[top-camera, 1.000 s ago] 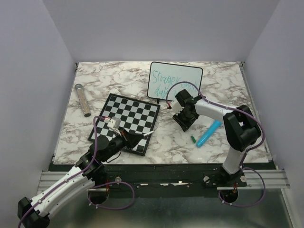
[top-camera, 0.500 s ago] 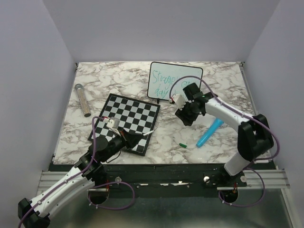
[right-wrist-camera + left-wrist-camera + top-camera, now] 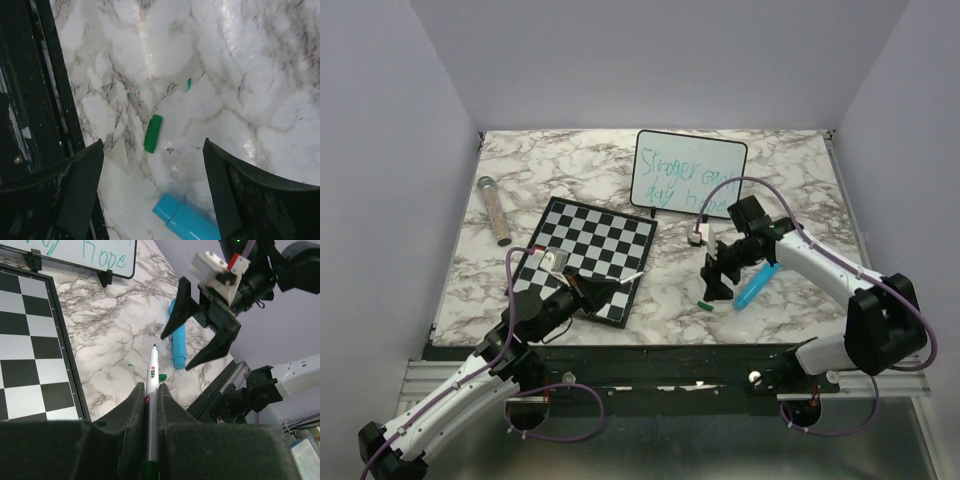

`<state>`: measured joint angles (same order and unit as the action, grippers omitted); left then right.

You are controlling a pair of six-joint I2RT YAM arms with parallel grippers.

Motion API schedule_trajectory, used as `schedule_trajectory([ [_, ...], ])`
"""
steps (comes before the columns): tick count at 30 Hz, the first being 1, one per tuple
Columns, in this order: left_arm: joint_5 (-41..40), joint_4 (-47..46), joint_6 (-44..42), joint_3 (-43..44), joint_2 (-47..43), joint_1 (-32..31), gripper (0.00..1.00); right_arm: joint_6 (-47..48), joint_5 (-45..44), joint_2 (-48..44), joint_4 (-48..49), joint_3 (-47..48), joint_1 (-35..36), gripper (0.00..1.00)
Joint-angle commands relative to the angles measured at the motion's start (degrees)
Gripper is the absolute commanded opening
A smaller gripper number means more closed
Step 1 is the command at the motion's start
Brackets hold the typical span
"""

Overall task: Write a sentence on the whiteboard
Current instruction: Pick up the pen cap from the center of the board.

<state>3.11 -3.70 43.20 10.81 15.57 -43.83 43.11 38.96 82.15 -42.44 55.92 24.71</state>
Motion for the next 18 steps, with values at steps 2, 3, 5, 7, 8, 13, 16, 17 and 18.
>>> schedule_trajectory([
  [2,-1.7,0.9,-0.4,0.4,0.4,0.2,0.00,0.6,-1.4,-6.5,4.6,-5.7,0.6,0.86],
  [3,-1.7,0.7,-0.6,0.4,1.2,0.2,0.00,1.0,-2.3,-5.8,3.3,-5.7,0.5,0.85],
  [5,-1.7,0.0,-0.9,0.5,2.3,0.2,0.00,1.6,-4.8,-3.6,3.2,-6.3,0.6,0.81],
  [7,-1.2,-0.2,-0.9,0.6,3.8,0.2,0.00,1.4,-6.6,-2.1,4.0,-6.5,0.7,0.78],
  [8,-1.0,-0.4,-1.0,0.6,4.1,0.2,0.00,1.2,-7.0,-0.3,4.0,-6.0,0.9,0.76],
  [13,-0.5,-1.1,-1.0,0.0,5.3,0.2,0.00,0.7,-8.4,3.0,3.3,-4.9,3.8,0.66],
  [16,-0.7,-1.6,-0.8,-0.6,5.3,0.2,0.00,-0.4,-9.7,4.9,4.0,-5.3,5.9,0.65],
  [17,-0.6,-1.7,-0.7,-0.9,5.3,0.2,0.00,-0.9,-9.9,5.5,4.0,-5.0,6.7,0.64],
  [18,-0.5,-1.9,-0.7,-1.1,5.6,0.2,0.00,-1.1,-10.0,6.9,4.0,-4.9,6.9,0.64],
])
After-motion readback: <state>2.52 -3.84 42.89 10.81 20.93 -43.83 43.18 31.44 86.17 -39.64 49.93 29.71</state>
